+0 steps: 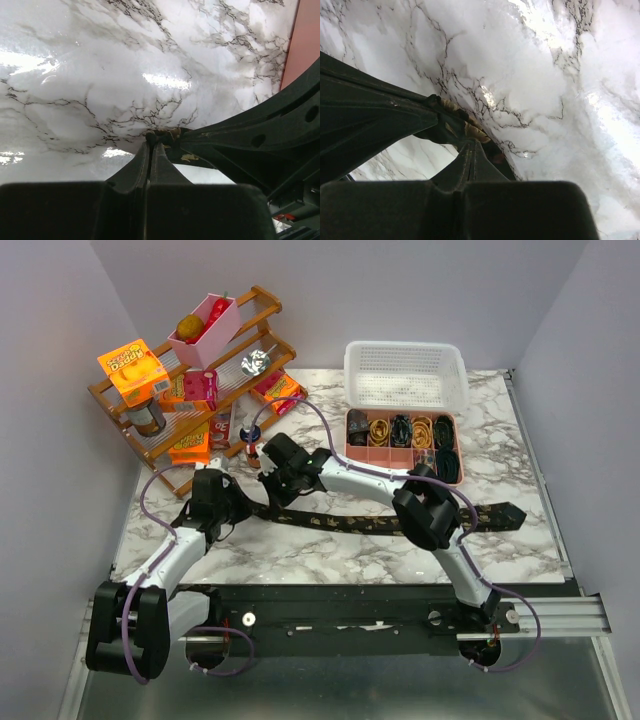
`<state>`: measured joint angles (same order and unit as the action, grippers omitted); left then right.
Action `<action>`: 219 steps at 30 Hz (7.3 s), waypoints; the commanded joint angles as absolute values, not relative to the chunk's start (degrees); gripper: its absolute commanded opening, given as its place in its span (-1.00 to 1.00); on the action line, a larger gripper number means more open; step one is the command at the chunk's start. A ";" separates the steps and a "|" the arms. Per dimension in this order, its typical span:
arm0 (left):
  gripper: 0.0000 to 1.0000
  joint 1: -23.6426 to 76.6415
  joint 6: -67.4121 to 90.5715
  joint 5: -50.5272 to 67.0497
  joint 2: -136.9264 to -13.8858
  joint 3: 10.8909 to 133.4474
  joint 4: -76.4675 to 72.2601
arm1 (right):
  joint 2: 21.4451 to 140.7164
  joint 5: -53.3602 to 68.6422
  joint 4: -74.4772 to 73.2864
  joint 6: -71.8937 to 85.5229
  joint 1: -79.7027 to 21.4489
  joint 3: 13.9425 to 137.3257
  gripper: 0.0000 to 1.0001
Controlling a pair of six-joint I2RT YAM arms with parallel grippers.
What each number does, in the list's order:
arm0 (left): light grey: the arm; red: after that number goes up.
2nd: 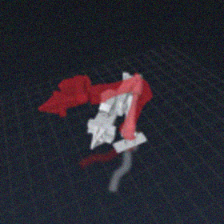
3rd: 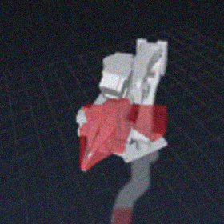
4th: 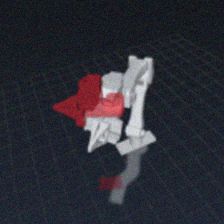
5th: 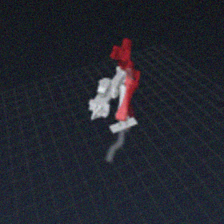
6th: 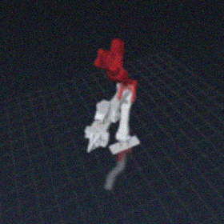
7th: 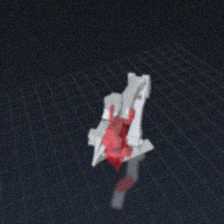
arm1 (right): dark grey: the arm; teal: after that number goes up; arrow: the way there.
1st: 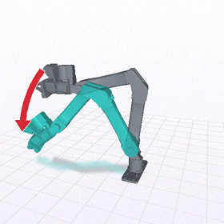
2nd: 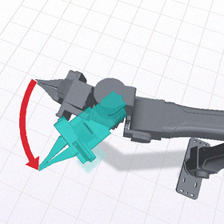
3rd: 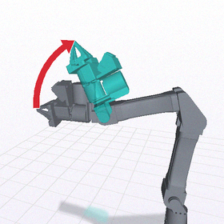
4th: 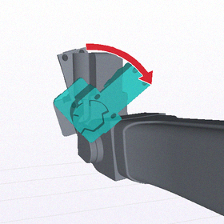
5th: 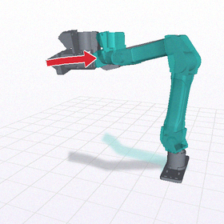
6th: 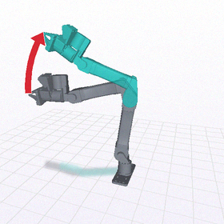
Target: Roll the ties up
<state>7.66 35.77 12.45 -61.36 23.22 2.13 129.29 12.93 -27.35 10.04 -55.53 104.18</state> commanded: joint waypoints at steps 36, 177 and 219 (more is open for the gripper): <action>-1.00 17.31 37.18 7.30 -60.82 27.51 -2.02 | 132.45 12.48 -28.56 11.95 -55.37 102.74 -0.99; 0.07 17.58 38.58 10.63 -61.52 22.59 -7.56 | 118.47 28.65 -21.88 13.89 -47.72 85.52 -0.99; -1.00 15.03 39.47 20.40 -73.93 18.63 -23.76 | 125.24 24.70 -24.35 13.18 -47.81 87.09 -0.99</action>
<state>15.20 42.63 21.47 -77.54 15.92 -29.39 122.10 26.33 -22.59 13.72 -47.31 85.84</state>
